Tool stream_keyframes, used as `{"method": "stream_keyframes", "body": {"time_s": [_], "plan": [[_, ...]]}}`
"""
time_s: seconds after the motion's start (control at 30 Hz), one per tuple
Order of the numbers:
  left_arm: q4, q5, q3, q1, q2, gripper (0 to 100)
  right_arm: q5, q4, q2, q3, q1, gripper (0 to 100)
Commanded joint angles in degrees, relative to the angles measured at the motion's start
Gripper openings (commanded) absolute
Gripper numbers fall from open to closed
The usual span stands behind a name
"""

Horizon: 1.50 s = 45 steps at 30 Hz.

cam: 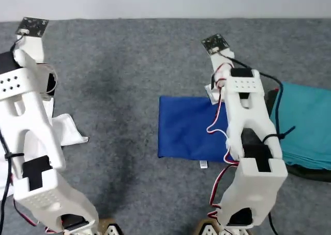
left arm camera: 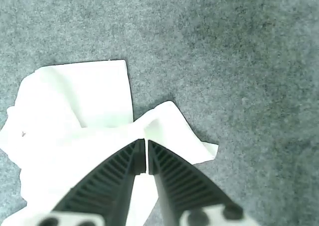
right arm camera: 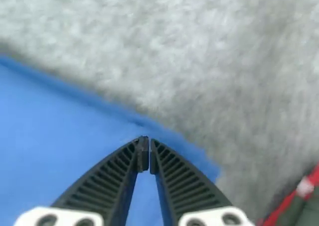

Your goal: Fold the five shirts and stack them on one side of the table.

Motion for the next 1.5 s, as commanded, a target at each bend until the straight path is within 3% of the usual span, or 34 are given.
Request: {"method": "stream_keyframes", "body": {"time_s": [0.0,0.17,0.3,0.43,0.83,0.97,1.07,1.17,1.47], "plan": [[1.1,-0.4,-0.3,-0.4,-3.2,1,-2.9,11.4,-2.9,-6.6,-0.3,0.9],[1.1,-0.4,-0.3,-0.4,-3.2,1,-8.7,23.3,-3.0,-10.3,-0.8,2.0],[1.1,-0.4,-0.2,-0.4,-3.2,1,-15.4,29.7,-2.5,-11.4,-0.9,18.2],[1.1,-0.4,-0.2,-0.4,-3.2,1,-19.3,29.5,-1.2,-9.8,-0.9,32.5],[1.1,-0.4,2.8,-0.4,-3.3,1,-22.2,16.7,18.0,-9.1,-0.9,31.6],[1.1,-0.4,2.9,-0.4,-3.3,1,-22.1,20.6,19.3,-13.3,-0.9,15.8],[1.1,-0.4,2.9,-0.4,-3.3,1,-19.5,20.4,18.6,-13.5,-0.7,1.0],[1.1,-0.3,2.9,-0.4,-3.3,1,-15.6,20.3,18.0,-13.6,-0.4,1.0],[1.1,-0.3,2.9,-0.4,-3.3,1,20.2,14.5,18.9,-25.9,-0.6,0.9]]}}
